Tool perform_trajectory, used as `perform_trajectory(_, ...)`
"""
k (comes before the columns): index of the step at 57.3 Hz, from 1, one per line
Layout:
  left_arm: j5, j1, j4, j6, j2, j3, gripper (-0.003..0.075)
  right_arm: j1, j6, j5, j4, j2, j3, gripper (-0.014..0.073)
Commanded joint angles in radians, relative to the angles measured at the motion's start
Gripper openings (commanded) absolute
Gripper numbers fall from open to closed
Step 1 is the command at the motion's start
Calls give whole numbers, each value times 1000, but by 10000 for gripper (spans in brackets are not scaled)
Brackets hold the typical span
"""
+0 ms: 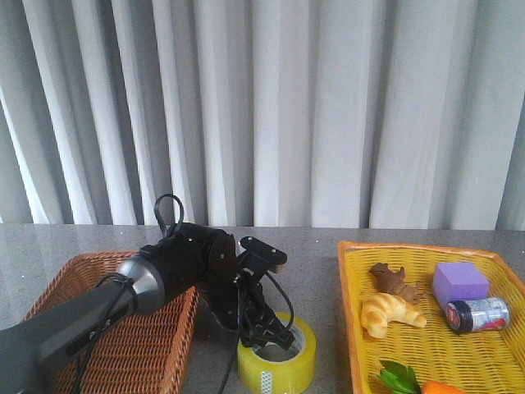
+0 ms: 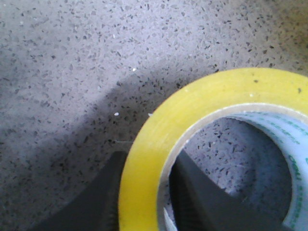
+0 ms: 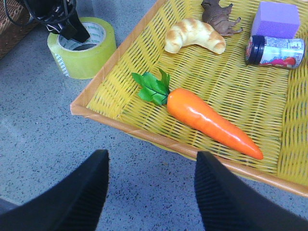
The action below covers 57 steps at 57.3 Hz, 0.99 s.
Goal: Transfer tape with both arms
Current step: 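Lift the tape roll with the left gripper over the brown basket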
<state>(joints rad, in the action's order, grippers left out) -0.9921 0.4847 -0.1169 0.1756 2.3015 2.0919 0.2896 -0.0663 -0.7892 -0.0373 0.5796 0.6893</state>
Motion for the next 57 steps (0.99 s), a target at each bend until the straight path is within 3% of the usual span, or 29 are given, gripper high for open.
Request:
perform_trajectory(1,14,5,-13,-8,-101,33,109,-6,1,54,-3,2,26,411)
perform_trajectory(16,-19,4,-4,-7,-215,33,115,-6,1,54,-3,2,26,411)
perform_trajectory(32,-78,-16,117,-18,-370,33,115,-6,1,54,-3,2,26,411)
perform_trajectory(49,-143,-176,157,-76,-457,-11,115,-6,1,54,-3,2,26,411)
perform_trajectory(57,-91,-252,156,-84,-461,-84,115,-6,1,54,-3,2,26,411)
